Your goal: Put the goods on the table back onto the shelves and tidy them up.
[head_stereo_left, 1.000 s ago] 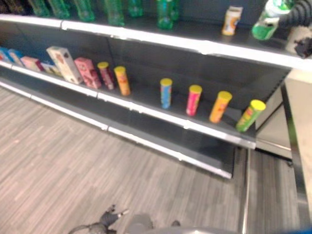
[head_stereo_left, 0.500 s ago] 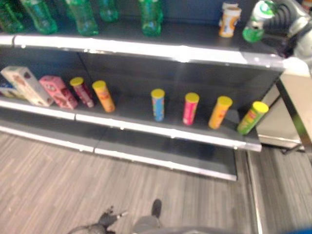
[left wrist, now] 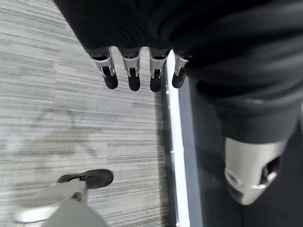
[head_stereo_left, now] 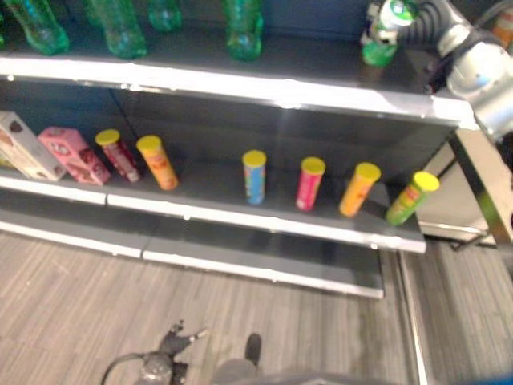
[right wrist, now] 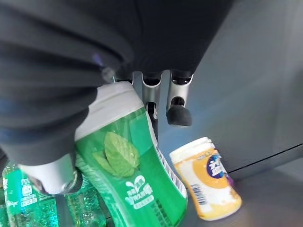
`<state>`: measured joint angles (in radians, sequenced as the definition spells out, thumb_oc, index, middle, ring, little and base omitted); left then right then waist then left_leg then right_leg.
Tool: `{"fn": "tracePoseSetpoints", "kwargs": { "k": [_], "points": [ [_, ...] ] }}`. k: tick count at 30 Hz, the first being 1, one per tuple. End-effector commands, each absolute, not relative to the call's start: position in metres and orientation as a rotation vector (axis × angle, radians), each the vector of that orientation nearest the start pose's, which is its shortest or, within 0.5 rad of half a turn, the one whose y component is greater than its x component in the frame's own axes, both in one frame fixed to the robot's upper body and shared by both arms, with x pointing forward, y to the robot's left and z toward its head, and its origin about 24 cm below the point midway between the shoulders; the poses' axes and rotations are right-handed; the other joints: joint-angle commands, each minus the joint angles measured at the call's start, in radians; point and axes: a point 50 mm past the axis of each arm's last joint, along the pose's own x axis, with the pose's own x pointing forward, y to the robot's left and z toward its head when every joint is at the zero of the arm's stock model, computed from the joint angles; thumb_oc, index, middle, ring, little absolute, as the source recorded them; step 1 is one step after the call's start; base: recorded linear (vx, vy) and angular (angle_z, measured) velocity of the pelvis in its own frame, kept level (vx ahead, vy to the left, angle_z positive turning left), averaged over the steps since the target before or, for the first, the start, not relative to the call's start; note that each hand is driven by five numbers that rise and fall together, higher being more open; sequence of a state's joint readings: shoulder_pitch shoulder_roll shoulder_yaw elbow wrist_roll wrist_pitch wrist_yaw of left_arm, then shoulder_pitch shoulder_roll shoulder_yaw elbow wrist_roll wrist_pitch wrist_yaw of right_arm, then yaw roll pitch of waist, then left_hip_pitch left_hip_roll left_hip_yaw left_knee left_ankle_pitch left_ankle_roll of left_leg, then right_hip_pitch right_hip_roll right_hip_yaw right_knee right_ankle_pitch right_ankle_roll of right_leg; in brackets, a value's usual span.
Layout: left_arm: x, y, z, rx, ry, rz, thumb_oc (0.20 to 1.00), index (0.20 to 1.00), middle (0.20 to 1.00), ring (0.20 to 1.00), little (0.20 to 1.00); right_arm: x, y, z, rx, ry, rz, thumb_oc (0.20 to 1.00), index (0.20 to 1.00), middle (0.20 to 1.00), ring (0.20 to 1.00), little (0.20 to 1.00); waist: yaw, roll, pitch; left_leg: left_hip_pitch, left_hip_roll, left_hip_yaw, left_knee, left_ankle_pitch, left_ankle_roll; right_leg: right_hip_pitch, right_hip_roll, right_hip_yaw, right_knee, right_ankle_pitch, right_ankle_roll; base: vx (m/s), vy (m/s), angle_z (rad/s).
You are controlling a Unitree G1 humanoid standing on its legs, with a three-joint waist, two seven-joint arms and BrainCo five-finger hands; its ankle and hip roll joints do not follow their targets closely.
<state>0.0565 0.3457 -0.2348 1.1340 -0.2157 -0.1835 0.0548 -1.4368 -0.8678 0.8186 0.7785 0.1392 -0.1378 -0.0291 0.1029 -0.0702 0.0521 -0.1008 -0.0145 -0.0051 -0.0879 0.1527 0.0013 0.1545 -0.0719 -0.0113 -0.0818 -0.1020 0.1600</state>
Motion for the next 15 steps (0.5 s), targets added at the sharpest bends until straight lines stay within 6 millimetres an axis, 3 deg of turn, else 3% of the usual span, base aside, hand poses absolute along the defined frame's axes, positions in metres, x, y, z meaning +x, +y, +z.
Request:
{"fn": "tracePoseSetpoints", "kwargs": {
  "k": [1, 15],
  "points": [
    [0.113, 0.270, -0.139, 0.321, 0.984, 0.160, 1.000, 1.000, 1.000, 1.000, 1.000, 0.381, -0.203, 0.375, -1.082, -0.585, -0.055, 0.200, 0.200, 0.200, 0.200, 0.200, 0.027, -0.030, 0.009, 0.088, 0.048, 0.041, 0.020, -0.135, -0.122, -0.090, -0.037, 0.000, -0.003, 0.133, 0.061, 0.06, -0.029, 0.11],
    [0.104, 0.267, -0.143, 0.329, 1.019, 0.149, 1.000, 1.000, 1.000, 1.000, 1.000, 0.386, -0.196, 0.348, -1.100, -0.522, 0.059, 0.200, 0.200, 0.200, 0.200, 0.200, 0.027, -0.018, -0.009, 0.087, 0.048, 0.050, 0.008, -0.133, -0.125, -0.080, -0.045, -0.009, -0.005, 0.118, 0.063, 0.02, -0.004, 0.00]
  ]
}}
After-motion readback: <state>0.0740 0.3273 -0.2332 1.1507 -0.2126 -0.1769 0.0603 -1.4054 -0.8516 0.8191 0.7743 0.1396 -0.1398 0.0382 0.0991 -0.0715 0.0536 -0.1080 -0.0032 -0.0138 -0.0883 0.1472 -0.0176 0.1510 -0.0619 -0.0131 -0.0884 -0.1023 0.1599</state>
